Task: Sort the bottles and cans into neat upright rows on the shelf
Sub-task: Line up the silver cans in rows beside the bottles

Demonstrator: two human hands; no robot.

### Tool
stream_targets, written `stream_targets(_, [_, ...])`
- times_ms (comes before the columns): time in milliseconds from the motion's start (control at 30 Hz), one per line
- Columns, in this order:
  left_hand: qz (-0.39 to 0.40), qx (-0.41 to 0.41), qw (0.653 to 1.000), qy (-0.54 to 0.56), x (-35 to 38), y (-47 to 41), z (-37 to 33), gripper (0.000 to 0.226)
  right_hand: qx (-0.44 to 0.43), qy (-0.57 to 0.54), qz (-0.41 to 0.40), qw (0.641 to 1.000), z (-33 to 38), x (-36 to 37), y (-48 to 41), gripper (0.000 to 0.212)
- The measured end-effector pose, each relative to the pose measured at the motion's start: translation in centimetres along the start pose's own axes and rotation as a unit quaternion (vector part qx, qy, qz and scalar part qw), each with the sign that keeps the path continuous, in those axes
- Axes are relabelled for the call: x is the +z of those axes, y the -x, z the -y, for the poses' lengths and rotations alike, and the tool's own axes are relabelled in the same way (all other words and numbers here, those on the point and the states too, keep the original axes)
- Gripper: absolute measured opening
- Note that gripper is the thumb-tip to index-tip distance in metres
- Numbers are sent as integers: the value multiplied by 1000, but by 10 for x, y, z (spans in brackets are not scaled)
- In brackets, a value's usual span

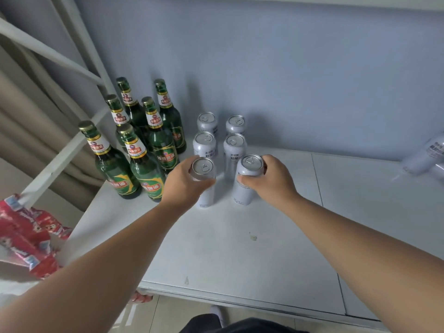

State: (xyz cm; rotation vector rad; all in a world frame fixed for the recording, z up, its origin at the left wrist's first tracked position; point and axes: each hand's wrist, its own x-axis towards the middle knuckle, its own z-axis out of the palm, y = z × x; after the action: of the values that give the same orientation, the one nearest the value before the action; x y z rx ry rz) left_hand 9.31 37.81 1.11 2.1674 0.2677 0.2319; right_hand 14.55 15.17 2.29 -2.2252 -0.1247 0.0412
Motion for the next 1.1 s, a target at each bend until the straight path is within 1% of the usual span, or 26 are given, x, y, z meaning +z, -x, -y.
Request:
stream_targets(100, [6,0,1000,4,-6,-6,6,60,-2,11,11,1000,2,13,-1,45])
stream_targets(300, [18,19,1000,6,-8,-7,7,52,-9,16,16,1000,4,28,2,48])
stream_targets(433, [21,23,999,10,-7,-10,10,52,-5,20,2,1000,3,33,4,53])
stream_targets(567, [14,6,1000,15,-6,-16,10,58,-8,28,-5,1000,5,40,6,58])
stream_targets(700, [24,8,1000,2,-7,-16,11,66,-15,35,5,999,6,45,7,56])
stream_targets(800, [35,14,999,-4,-11,-16,10,57,-13,19,-5,1000,5,45,6,55])
stream_targets(867, [40,16,999,-8,-13,-16,9,54,-8,12,-7,1000,6,46,6,52])
stream_targets(933, [44,13,999,-9,-13,-16,9,58,-8,10,-10,1000,10,48,7,53])
stream_targets(1033, [48,-1,999,-6,-11,-14,12,69,-4,13,-6,1000,11,50,8,57])
stream_targets(1100, [44,-6,999,3,-9,-11,13,71,3,13,0,1000,12,49,9,59])
